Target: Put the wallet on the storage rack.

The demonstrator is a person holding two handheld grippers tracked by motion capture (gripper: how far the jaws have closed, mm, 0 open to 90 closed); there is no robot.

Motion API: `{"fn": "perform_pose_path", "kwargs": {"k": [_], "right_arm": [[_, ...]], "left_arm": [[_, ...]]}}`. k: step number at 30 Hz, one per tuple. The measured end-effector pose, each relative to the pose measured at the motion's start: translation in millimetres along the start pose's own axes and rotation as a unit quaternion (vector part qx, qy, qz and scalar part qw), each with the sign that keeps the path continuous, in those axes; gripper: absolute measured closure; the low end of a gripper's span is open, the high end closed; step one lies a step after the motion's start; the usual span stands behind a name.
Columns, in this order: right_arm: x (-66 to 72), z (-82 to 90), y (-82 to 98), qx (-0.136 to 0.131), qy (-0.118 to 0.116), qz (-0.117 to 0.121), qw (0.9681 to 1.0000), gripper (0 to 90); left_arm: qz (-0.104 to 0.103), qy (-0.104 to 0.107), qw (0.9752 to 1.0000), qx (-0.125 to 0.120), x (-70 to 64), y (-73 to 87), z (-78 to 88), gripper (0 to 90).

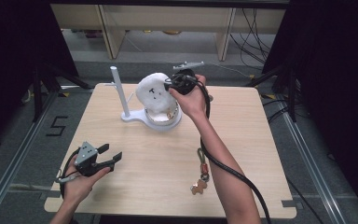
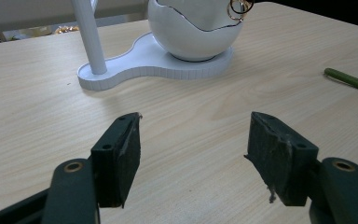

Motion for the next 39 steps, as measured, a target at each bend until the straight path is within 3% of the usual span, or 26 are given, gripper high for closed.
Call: {"fn": "perform_pose_path", "kwargs": {"k": [1,7,13,17,19,21,22,39], "right_arm": [[-2.2,-2.0,0.5,-0.002,-0.001,0.010,0.9999,78.6],[-6.7,-8.7,7.0,0.007,0.005,-0.009,0.9999,78.5],[-11.9,-13.4,12.3,0.012,0.017,-0.001,0.9998,78.3],[-16.3,-15.7,15.3,0.026,0.025,0.010,0.9993,78.2],[-15.3,-15.4,17.3,0.041,0.025,-0.003,0.9988,78.2],[-17.7,-16.8,18.0,0.039,0.025,0.007,0.9989,78.2],[-18.9,-16.5,19.6,0.052,0.032,0.010,0.9981,78.1],[-15.4,-29.1,23.4,0.093,0.037,0.027,0.9946,77.8]], "left_arm": [[0.000,0.000,1.0000,0.000,0.0,0.1,-0.1,34.1],[-0.001,-0.003,1.0000,0.005,0.0,0.8,0.3,34.0],[-0.002,-0.001,1.0000,0.006,-0.3,1.4,0.2,34.0],[0.000,0.002,1.0000,0.004,-0.5,1.9,-0.8,34.0],[0.000,0.000,1.0000,0.006,-0.8,2.3,-0.7,34.0],[0.000,0.002,1.0000,0.004,-0.9,2.6,-1.5,34.0],[0.000,0.001,1.0000,0.006,-1.5,2.8,-1.4,34.0],[0.000,0.001,1.0000,0.009,-2.0,3.5,-1.5,34.0]]}}
Point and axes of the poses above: each handheld gripper's, and its own axes: z roughly backward along the jaws, y roughly out of its underside, x roughly to its left, the point moved 4 cm from there along -z, roughly forward along the jaws, and after that the axes turned 6 degrees about y, right-handed, at the moved point
